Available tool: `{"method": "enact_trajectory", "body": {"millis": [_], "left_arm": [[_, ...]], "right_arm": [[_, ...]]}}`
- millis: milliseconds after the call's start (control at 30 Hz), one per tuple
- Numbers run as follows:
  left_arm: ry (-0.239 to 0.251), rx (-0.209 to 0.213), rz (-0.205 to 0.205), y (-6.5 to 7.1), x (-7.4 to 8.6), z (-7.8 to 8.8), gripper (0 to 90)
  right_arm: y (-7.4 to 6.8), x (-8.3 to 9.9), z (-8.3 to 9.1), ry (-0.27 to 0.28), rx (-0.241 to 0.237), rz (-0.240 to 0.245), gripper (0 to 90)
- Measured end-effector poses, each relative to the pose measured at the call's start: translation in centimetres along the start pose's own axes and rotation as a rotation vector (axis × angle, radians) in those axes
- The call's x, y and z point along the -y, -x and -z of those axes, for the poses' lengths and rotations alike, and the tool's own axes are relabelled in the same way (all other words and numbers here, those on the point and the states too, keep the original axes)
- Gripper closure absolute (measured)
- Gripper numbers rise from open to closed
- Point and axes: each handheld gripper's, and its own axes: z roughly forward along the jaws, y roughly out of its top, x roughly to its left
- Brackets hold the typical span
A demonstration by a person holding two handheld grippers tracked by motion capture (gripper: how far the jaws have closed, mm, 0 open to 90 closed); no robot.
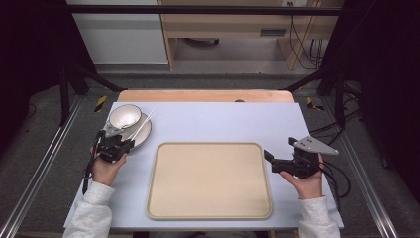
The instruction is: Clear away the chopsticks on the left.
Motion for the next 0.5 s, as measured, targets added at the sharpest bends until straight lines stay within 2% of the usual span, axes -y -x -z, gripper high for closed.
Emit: {"method": "enact_trajectory", "body": {"millis": [133, 200, 233, 500], "left_arm": [[0.038, -0.01, 0.033, 1.1, 0.2, 1.4, 84.1], [0.04, -0.012, 0.034, 1.3, 0.2, 1.7, 84.1], [0.056, -0.019, 0.049, 1.9, 0.3, 2.1, 84.1], [0.077, -0.045, 0.054, 4.4, 0.7, 3.4, 84.1]], "right_arm": [[0.2, 0.0, 0.3, 0.009, 0.006, -0.007, 4.4], [0.2, 0.0, 0.3, 0.01, 0.005, -0.009, 4.4], [0.2, 0.0, 0.4, 0.009, 0.005, -0.01, 4.4], [0.4, 0.1, 0.5, 0.011, 0.005, -0.017, 4.4]]}}
